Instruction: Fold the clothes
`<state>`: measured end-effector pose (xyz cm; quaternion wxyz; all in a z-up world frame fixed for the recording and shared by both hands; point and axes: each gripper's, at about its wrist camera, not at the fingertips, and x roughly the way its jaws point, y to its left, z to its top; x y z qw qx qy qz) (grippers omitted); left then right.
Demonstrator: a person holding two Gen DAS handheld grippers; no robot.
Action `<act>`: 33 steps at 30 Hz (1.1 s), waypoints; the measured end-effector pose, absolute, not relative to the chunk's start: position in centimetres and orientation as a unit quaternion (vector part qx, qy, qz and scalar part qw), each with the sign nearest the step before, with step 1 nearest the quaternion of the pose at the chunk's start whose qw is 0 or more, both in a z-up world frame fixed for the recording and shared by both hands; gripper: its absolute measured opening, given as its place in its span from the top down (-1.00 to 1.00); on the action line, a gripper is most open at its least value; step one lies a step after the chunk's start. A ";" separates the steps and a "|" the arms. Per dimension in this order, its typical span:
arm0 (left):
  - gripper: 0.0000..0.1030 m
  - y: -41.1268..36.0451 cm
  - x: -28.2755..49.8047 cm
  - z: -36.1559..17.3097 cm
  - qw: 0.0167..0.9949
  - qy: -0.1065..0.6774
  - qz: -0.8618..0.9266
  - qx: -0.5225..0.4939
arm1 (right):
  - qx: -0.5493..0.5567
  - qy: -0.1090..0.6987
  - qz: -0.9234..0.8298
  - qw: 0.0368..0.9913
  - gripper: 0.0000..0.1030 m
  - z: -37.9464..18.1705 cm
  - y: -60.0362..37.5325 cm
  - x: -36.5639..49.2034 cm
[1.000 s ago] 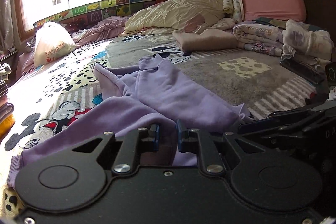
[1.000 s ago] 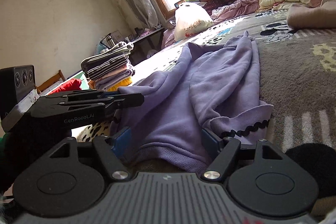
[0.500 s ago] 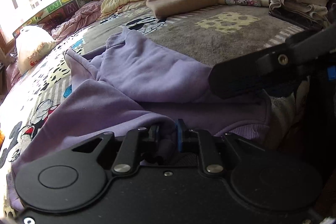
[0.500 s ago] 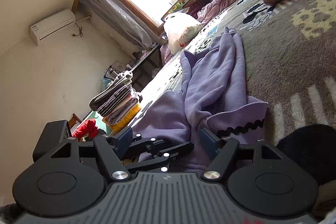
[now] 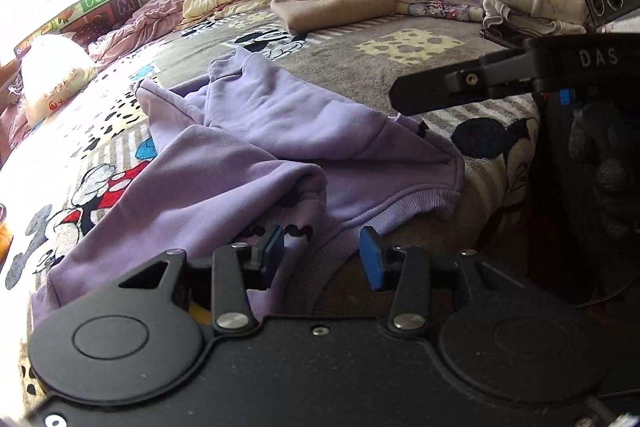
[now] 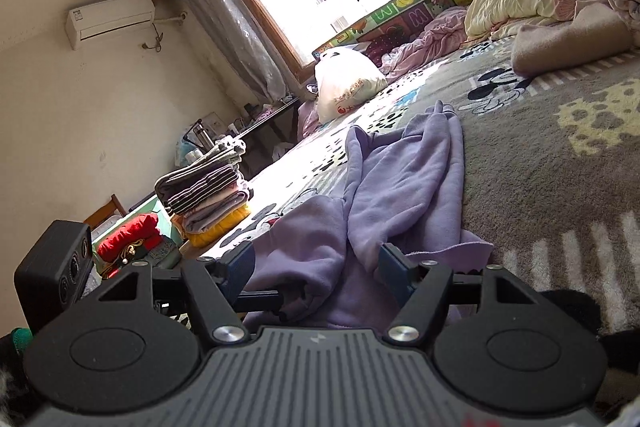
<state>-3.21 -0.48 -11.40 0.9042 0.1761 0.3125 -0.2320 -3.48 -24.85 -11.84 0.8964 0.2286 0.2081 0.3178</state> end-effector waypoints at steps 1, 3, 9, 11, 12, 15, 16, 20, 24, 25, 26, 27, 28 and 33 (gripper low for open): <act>0.19 0.2 -3.5 -11.2 0.905 0.316 -0.227 0.175 | 0.213 0.208 0.322 0.899 -0.25 -11.7 -24.3 -3.5; 0.19 1.0 -3.9 -11.1 0.907 0.318 -0.215 0.175 | 0.170 0.214 0.334 0.902 -0.21 -11.4 -22.6 -3.4; 0.20 0.6 -3.4 -12.2 0.909 0.292 -0.206 0.212 | 0.068 0.221 0.335 0.914 -0.11 -10.7 -17.4 -2.2; 0.22 -1.0 -3.1 -13.4 0.900 0.277 -0.200 0.272 | 0.049 0.224 0.318 0.920 -0.06 -10.6 -16.5 -1.3; 0.22 -1.5 -3.0 -14.0 0.895 0.272 -0.193 0.297 | 0.052 0.229 0.314 0.920 -0.04 -10.7 -16.4 -0.8; 0.70 -2.2 -2.8 -14.9 0.888 0.266 -0.168 0.335 | 0.021 0.248 0.318 0.915 0.11 -11.1 -15.4 0.3; 0.72 -1.8 -2.8 -14.7 0.894 0.269 -0.158 0.321 | 0.014 0.248 0.326 0.912 0.18 -11.2 -15.1 0.4; 0.76 -0.9 -2.7 -15.3 0.897 0.285 -0.137 0.309 | -0.021 0.270 0.334 0.903 0.54 -11.7 -13.4 0.8; 0.77 -0.6 -2.6 -15.8 0.892 0.297 -0.134 0.312 | -0.014 0.293 0.342 0.893 0.54 -12.9 -13.0 0.1; 0.77 -0.5 -2.6 -15.7 0.892 0.298 -0.135 0.312 | -0.006 0.282 0.345 0.895 0.53 -12.6 -13.7 -0.5; 0.77 -0.4 -2.6 -15.6 0.891 0.301 -0.136 0.311 | 0.003 0.272 0.345 0.898 0.51 -12.2 -14.7 -1.1; 0.76 -0.3 -2.8 -15.4 0.891 0.303 -0.141 0.308 | 0.016 0.260 0.344 0.902 0.51 -11.7 -15.9 -1.7; 0.68 -0.2 -3.0 -15.1 0.890 0.305 -0.146 0.305 | 0.033 0.247 0.341 0.906 0.51 -11.1 -17.4 -2.4; 0.20 -0.1 -4.6 -13.7 0.892 0.299 -0.144 0.305 | 0.137 0.197 0.252 0.937 0.36 -8.5 -25.6 -3.0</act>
